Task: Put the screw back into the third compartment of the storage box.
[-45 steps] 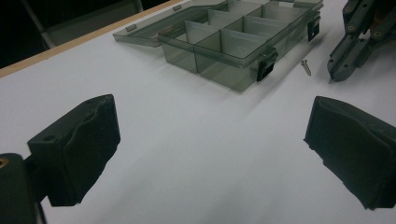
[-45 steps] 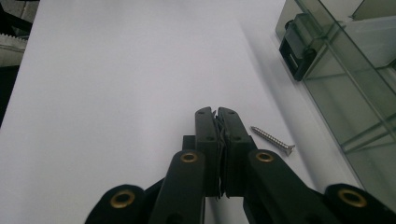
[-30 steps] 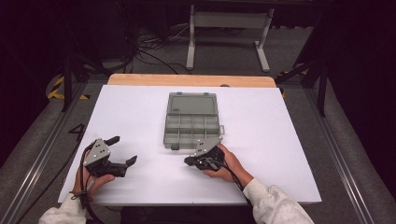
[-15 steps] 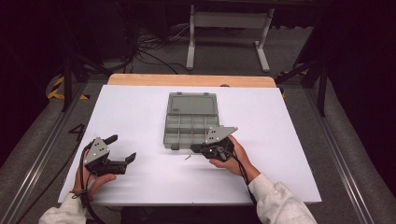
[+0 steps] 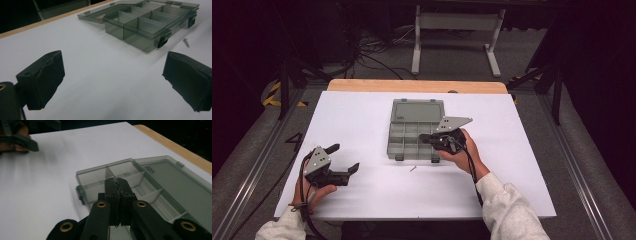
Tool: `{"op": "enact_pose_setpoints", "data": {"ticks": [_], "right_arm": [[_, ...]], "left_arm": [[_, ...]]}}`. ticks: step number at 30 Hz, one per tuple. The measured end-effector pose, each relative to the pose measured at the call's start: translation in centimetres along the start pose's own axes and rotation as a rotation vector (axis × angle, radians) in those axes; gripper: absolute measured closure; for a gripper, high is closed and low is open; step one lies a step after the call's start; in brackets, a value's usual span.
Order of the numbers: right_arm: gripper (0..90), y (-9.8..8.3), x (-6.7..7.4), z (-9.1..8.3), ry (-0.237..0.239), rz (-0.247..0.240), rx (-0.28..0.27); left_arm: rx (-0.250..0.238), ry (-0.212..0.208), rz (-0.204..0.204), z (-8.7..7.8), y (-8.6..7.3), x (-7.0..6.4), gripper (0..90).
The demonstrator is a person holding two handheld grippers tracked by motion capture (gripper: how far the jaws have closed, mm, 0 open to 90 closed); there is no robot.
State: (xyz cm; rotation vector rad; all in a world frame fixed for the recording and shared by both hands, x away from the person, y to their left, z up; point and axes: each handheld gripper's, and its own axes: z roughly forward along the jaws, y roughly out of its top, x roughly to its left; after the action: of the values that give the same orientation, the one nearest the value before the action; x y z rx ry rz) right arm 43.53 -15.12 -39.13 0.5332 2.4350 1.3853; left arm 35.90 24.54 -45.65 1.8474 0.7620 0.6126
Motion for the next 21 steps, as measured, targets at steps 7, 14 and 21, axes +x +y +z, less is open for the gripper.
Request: {"op": "enact_pose_setpoints", "data": {"ticks": [7, 14, 21], "right_arm": [[88.8, 0.0, -2.8, 0.7, -0.064, 0.065, 0.006], [88.7, -0.1, -4.3, 1.7, -0.102, 0.099, 0.040], [88.7, -0.5, -5.1, 2.9, -0.118, 0.120, 0.075]], "left_arm": [[0.001, 0.001, -0.004, 0.1, 0.0, 0.1, 4.4], [-0.001, -0.006, 0.004, 0.1, 0.0, 0.0, 4.4], [-0.002, -0.008, 0.002, 0.1, -0.1, 0.0, 4.4]]}}
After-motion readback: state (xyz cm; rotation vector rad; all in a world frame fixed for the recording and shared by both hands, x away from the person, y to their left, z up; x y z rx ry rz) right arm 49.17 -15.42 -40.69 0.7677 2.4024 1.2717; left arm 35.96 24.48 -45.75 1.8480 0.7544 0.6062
